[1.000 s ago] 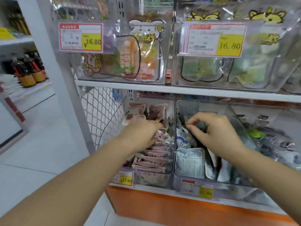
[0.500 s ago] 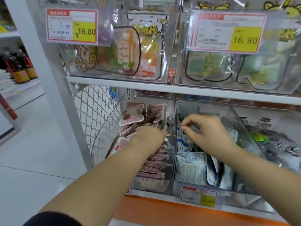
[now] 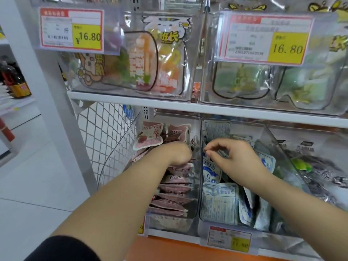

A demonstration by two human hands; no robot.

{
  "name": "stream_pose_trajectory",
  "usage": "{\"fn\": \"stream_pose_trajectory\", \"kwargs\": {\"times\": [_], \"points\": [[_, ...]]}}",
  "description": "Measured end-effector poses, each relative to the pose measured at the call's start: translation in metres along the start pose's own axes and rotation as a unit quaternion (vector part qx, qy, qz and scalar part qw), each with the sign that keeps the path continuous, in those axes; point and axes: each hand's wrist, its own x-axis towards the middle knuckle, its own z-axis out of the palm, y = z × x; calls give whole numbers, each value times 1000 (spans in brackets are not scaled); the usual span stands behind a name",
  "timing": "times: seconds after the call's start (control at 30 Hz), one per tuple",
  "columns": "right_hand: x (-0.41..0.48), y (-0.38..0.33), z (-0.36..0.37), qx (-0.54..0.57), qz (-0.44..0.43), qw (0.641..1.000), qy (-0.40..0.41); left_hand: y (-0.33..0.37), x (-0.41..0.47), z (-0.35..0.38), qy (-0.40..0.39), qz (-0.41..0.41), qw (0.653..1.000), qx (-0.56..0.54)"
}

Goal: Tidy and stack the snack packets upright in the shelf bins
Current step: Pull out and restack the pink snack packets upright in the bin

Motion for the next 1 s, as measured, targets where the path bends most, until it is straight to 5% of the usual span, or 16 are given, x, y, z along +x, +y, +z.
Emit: {"fn": "stream_pose_trajectory", "kwargs": {"times": [0.6, 1.0], "points": [[-9, 1, -11, 20, -16, 1000, 14, -7, 31, 14, 117, -118, 986, 11], [-2, -12, -11, 26, 28, 998, 43, -17, -66, 9, 372, 10, 917, -141]]}}
